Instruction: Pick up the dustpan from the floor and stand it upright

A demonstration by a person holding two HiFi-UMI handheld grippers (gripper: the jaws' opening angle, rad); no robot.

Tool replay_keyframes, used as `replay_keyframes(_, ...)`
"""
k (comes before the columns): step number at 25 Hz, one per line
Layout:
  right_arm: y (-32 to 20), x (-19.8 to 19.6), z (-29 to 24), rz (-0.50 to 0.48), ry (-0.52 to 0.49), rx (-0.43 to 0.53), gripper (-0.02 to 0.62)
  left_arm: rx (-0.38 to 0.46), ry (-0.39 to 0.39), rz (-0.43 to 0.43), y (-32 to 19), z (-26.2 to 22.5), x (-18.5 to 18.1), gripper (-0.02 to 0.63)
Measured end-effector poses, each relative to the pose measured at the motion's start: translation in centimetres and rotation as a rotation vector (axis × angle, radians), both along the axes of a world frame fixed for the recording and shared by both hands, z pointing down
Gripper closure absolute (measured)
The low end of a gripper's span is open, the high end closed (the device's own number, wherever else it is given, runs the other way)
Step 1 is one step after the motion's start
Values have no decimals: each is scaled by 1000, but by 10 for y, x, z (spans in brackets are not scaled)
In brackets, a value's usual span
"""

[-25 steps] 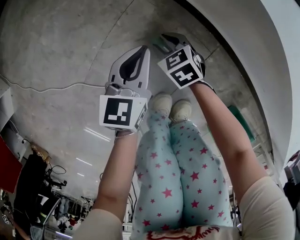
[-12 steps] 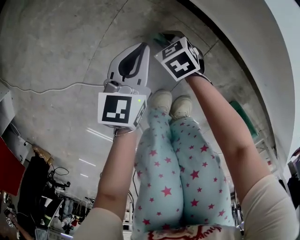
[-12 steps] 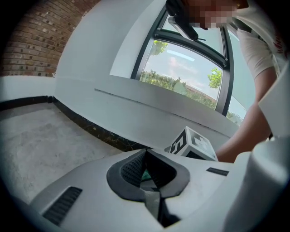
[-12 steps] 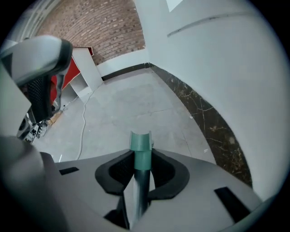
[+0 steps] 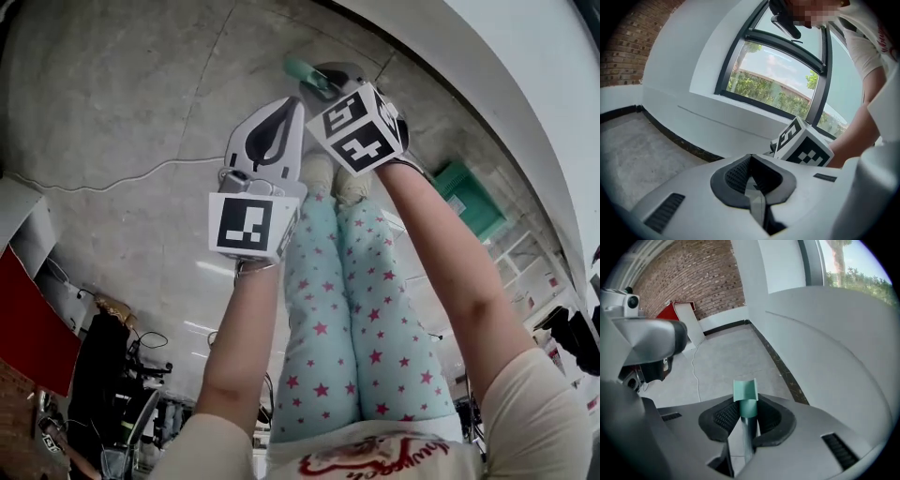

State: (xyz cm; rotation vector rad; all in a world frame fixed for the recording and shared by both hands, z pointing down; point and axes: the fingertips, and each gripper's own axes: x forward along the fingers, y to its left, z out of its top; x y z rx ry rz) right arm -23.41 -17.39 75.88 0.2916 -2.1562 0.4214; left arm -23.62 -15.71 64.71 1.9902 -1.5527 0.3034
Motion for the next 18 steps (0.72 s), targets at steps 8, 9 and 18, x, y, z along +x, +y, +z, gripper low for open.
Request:
replay_keyframes(8, 2, 45, -68, 32, -24, 12, 495, -21, -14, 83, 2, -49, 41, 586)
replay_keyframes(9, 4, 49, -76, 35, -25, 18, 495, -18, -11, 91, 2, -56, 45, 586)
replay_keyframes(18, 18, 92, -144, 98, -46, 60, 495, -14, 36, 134, 20, -109, 79, 586)
